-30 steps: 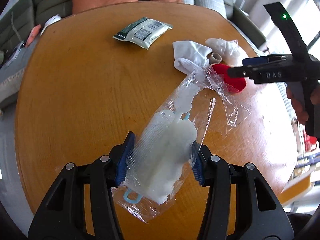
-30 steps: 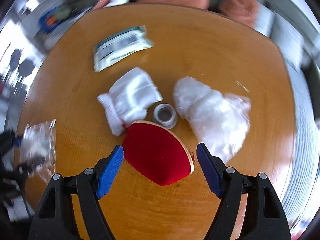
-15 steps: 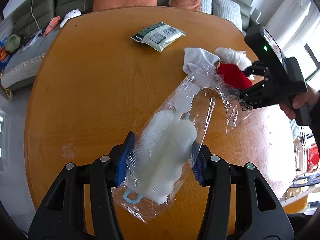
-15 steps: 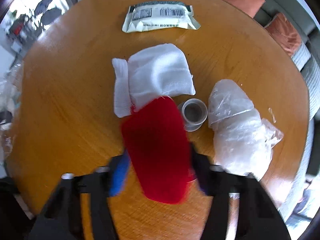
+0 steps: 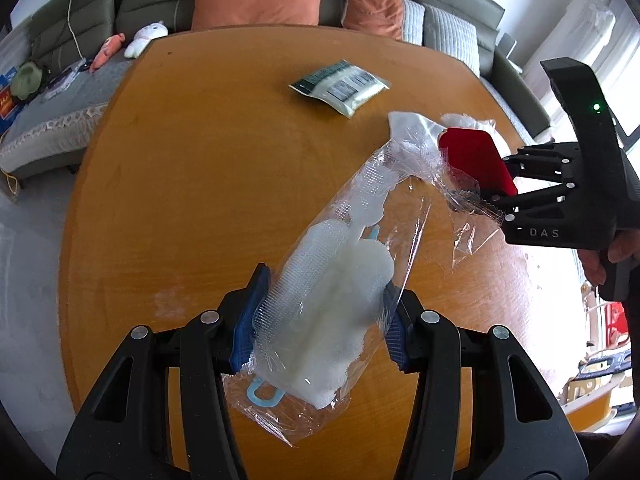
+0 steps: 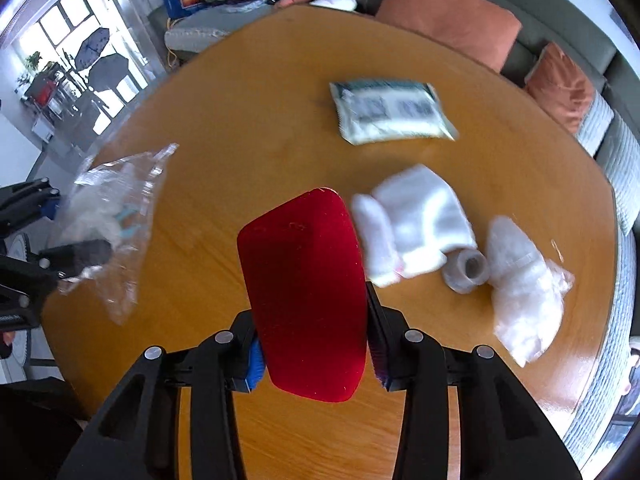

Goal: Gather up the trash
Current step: 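Carry the sponge bag and red paddle over the bin and open both tools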

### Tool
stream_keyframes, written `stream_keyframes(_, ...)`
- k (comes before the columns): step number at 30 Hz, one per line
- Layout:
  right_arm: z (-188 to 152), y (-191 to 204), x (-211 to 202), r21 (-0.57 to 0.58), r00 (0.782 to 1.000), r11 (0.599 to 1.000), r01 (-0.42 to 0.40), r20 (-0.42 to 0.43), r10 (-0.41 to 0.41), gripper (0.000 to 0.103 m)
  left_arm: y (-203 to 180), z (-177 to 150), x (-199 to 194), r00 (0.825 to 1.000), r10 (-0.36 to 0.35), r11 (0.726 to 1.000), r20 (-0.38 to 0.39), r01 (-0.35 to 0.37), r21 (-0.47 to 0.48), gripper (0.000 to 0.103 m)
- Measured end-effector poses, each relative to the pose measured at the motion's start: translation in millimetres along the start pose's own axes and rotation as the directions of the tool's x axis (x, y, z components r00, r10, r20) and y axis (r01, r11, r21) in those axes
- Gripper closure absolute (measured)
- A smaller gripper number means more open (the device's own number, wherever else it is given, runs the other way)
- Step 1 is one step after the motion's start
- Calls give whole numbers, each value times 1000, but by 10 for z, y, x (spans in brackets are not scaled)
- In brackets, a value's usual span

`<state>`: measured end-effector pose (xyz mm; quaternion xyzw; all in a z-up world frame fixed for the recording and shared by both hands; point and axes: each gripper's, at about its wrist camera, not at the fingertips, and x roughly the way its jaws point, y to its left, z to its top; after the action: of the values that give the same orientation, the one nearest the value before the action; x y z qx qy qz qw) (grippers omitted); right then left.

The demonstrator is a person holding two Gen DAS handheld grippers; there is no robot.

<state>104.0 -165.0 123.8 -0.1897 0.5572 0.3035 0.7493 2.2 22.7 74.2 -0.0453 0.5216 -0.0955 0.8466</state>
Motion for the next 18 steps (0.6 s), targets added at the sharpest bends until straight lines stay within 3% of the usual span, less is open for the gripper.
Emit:
stream_keyframes(6, 467, 556, 70, -50, 1000, 999, -17, 22, 18, 60, 501, -90, -214, 1000, 8, 999, 28, -7, -43, 52)
stream_keyframes(12, 1001, 1349, 183, -112, 996, 991, -74, 42, 79, 60, 1233, -231, -451, 997, 57, 990, 52, -50, -131, 52)
stream_keyframes(18, 1465, 2142, 354, -169, 990, 977, -128, 44, 137, 60, 2018, -487, -659, 990, 126, 963, 63, -107, -247, 52)
